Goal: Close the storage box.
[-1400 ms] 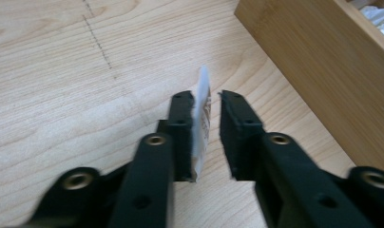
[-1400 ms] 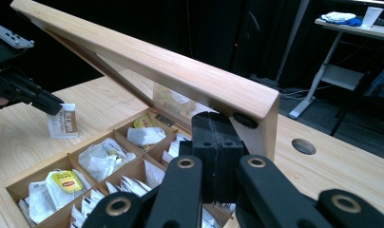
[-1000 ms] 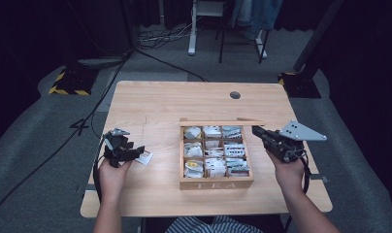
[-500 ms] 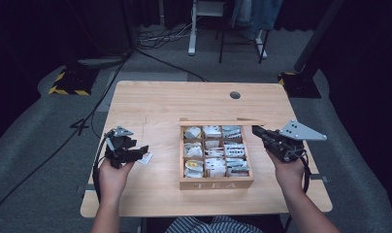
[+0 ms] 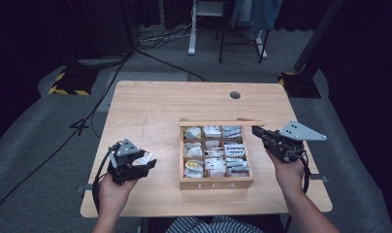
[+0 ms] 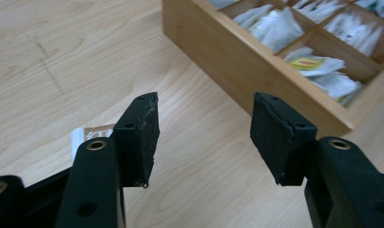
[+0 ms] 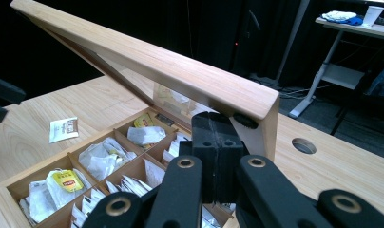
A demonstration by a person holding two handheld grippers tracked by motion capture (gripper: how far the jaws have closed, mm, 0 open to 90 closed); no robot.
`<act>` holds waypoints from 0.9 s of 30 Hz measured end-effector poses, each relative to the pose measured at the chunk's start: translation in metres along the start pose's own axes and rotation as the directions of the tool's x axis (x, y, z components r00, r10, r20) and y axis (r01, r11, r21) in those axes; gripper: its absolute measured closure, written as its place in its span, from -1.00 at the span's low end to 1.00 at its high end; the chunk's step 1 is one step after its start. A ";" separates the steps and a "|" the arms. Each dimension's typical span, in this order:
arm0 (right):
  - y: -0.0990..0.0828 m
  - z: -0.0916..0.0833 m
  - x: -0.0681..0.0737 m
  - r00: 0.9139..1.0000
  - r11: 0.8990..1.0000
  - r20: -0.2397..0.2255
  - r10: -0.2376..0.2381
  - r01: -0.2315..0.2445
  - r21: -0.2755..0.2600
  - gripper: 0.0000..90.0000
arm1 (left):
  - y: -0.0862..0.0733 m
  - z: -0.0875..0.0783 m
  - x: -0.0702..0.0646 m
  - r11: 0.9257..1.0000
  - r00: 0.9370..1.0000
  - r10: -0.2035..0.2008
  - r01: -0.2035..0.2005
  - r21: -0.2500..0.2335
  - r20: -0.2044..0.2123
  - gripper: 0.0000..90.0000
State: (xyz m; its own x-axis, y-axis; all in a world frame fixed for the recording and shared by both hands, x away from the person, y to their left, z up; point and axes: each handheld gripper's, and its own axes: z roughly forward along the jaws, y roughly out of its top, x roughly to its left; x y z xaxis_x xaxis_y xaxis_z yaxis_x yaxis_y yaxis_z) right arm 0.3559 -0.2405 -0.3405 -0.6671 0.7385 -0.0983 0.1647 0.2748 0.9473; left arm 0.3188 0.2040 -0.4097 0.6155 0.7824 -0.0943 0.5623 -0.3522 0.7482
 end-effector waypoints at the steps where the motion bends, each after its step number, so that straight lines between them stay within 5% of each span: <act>1: 0.000 0.000 0.000 1.000 1.000 0.001 -0.002 0.002 0.001 0.99 | -0.001 -0.001 -0.004 1.000 1.000 0.007 -0.007 0.002 0.011 -0.03; 9: -0.001 -0.001 0.001 1.000 1.000 -0.011 0.005 -0.005 0.015 0.99 | -0.014 0.004 -0.021 0.996 0.995 0.072 -0.075 0.040 0.064 -0.04; 18: -0.002 -0.003 0.000 0.999 0.999 -0.030 0.013 -0.012 0.031 0.98 | -0.032 0.026 -0.022 0.989 0.990 0.082 -0.096 0.115 0.116 -0.05; 27: -0.004 -0.006 0.002 0.999 0.999 -0.044 0.012 -0.009 0.051 0.98 | -0.044 0.049 -0.020 0.971 0.988 0.083 -0.109 0.211 0.130 -0.06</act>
State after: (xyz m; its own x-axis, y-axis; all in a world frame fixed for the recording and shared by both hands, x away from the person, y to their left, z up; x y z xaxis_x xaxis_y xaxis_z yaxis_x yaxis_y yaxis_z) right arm 0.3499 -0.2437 -0.3427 -0.6962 0.7140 -0.0740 0.2078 0.2991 0.9313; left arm 0.3094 0.1786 -0.4727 0.7265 0.6773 -0.1162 0.5952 -0.5358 0.5989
